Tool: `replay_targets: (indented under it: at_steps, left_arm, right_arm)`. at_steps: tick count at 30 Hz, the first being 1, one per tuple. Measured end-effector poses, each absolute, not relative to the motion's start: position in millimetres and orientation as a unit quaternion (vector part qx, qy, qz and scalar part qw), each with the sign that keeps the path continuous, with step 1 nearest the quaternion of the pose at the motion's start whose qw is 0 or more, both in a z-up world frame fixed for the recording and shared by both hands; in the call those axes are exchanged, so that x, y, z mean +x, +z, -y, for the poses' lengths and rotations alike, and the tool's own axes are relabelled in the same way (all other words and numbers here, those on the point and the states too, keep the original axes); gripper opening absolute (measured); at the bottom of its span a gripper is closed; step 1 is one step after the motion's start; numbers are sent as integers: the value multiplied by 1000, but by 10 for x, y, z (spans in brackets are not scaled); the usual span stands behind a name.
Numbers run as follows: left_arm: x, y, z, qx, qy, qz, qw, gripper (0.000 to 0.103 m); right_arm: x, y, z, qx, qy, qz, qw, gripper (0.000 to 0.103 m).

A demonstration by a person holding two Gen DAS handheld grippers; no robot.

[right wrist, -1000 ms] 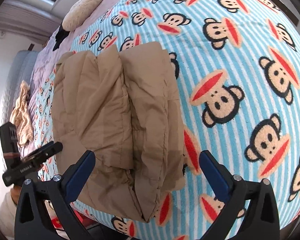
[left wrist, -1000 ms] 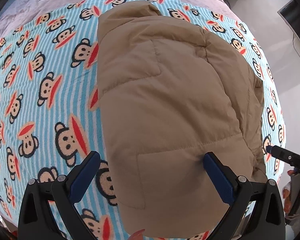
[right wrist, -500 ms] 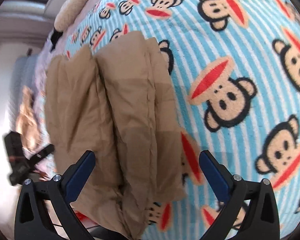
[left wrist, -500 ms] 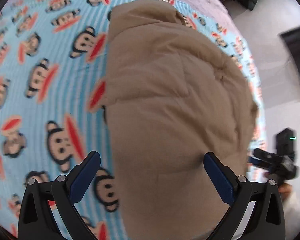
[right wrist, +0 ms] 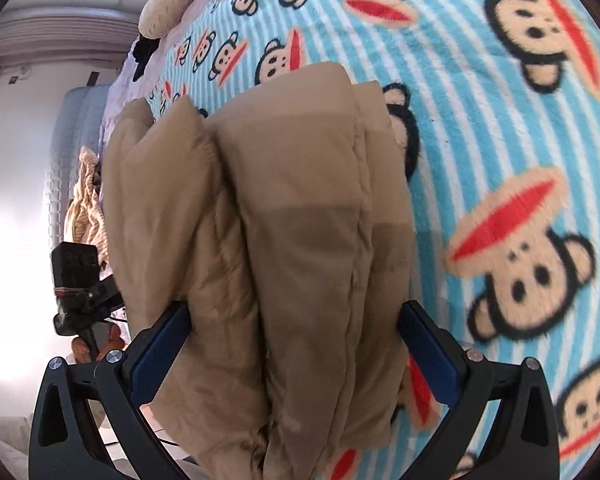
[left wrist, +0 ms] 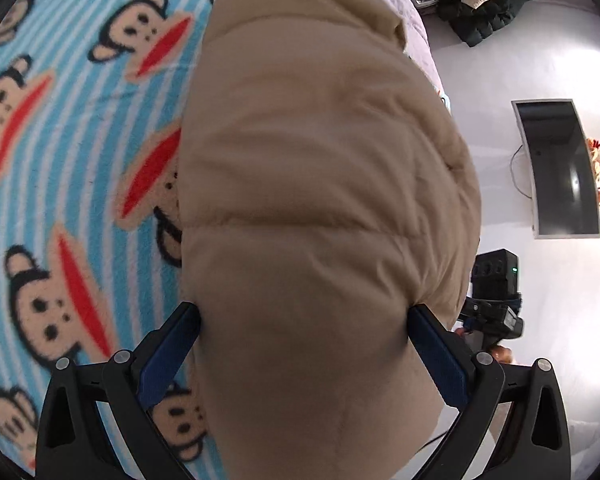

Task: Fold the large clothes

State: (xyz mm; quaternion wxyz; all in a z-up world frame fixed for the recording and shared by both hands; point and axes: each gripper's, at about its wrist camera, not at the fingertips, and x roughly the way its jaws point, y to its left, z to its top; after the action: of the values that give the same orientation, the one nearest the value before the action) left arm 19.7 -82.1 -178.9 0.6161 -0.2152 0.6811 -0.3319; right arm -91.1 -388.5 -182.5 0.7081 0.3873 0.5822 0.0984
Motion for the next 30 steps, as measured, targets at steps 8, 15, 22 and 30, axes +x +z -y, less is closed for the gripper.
replay_targets:
  at_steps: [8,15,22,30]
  left_arm:
    - [251,-2095,931,-258,-346,-686,586,103]
    - [189,-1944,1095,-211,-328,-686,615,97]
    - [32,-1473,1378,-145,-323,-650,672,77]
    - [190,-1018,1145,-144,-341,-615,696,77]
  right_arm:
    - [-605,-2111,3855,436,141,-563,687,103]
    - [-452,-2178,3735,452,139,-565,676,97]
    - [-561,-1996,3744,478,141,-535,682,45]
    - [-539,-1641,3529,483,167,-499,700,44]
